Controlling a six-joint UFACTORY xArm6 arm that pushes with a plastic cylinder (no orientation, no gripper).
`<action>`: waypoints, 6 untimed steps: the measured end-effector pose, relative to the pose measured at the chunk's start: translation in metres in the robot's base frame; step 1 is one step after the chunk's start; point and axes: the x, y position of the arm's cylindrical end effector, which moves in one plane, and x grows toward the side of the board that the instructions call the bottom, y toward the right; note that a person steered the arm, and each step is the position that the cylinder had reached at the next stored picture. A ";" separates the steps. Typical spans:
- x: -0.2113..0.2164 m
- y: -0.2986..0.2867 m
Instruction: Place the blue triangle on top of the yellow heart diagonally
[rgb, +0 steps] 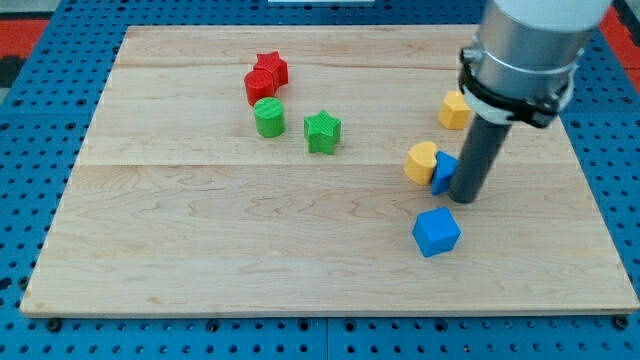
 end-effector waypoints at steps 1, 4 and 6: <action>-0.007 -0.006; -0.073 0.005; -0.070 0.071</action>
